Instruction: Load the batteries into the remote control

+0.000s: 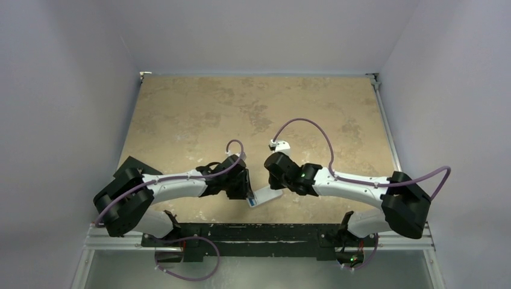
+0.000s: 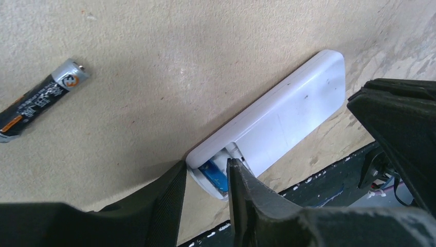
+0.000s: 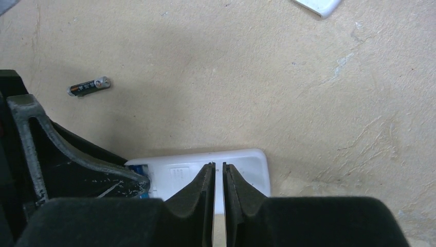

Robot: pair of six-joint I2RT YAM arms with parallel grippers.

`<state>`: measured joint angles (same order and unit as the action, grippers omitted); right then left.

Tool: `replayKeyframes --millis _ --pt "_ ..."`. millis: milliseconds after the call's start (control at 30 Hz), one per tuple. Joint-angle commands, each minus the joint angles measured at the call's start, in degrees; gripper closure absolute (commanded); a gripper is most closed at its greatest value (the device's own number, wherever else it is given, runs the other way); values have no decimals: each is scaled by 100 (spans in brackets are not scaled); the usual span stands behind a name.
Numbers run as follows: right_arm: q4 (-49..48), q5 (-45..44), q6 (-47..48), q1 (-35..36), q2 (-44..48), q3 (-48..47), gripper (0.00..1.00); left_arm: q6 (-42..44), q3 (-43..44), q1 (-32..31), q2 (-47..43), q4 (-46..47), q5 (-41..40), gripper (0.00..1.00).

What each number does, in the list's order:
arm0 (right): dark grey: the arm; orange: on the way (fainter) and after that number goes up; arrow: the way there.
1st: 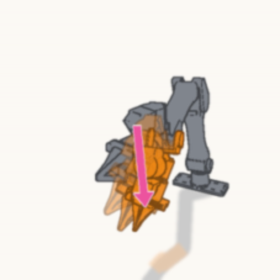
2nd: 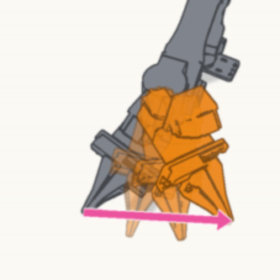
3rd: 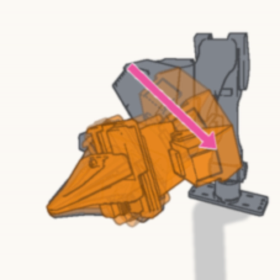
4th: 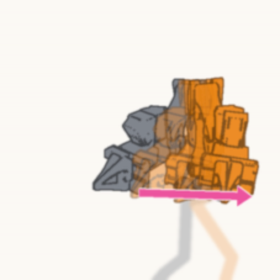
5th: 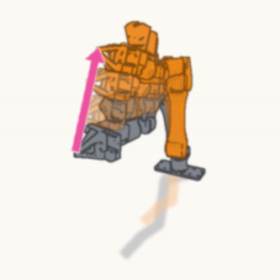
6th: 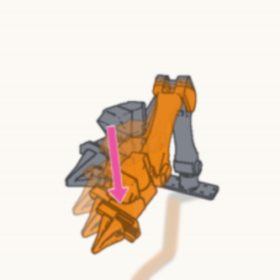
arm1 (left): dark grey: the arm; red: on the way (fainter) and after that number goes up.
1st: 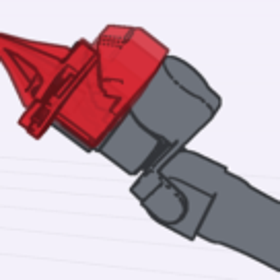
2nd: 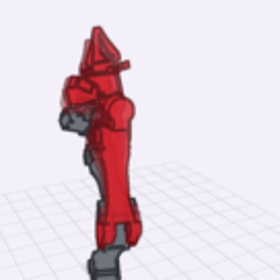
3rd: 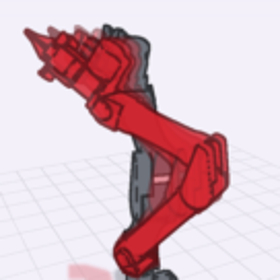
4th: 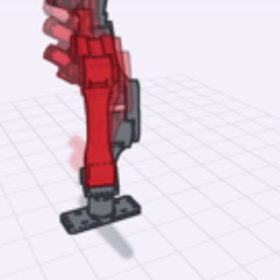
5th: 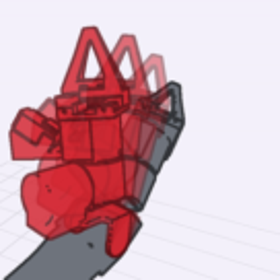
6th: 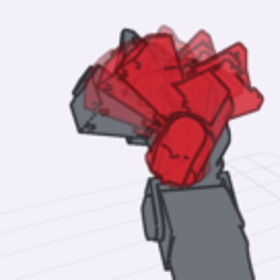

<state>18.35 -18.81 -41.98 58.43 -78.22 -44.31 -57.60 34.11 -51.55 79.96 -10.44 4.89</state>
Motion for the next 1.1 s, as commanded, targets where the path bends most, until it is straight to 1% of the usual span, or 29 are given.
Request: replayKeyframes --millis 0,433,633,667,967,1033,1067 --pt "-203 -210 -22 -8 219 104 82 -108 247 -112 212 -111 -171 66" --pt "-349 -179 5 -8 536 381 81 -224 296 -219 352 -248 -303 81" --pt "-356 -167 16 -8 647 453 81 -270 340 -264 389 -261 -331 99" --pt "-350 -155 21 -8 657 456 81 -270 348 -267 388 -266 -344 100" --pt "-345 -22 54 -8 764 527 81 -329 360 -319 250 -310 -451 100" --pt "-324 1 63 -8 832 536 78 -340 360 -319 196 -305 -453 100" --pt "-309 17 59 -8 867 538 75 -347 360 -320 169 -302 -447 100"
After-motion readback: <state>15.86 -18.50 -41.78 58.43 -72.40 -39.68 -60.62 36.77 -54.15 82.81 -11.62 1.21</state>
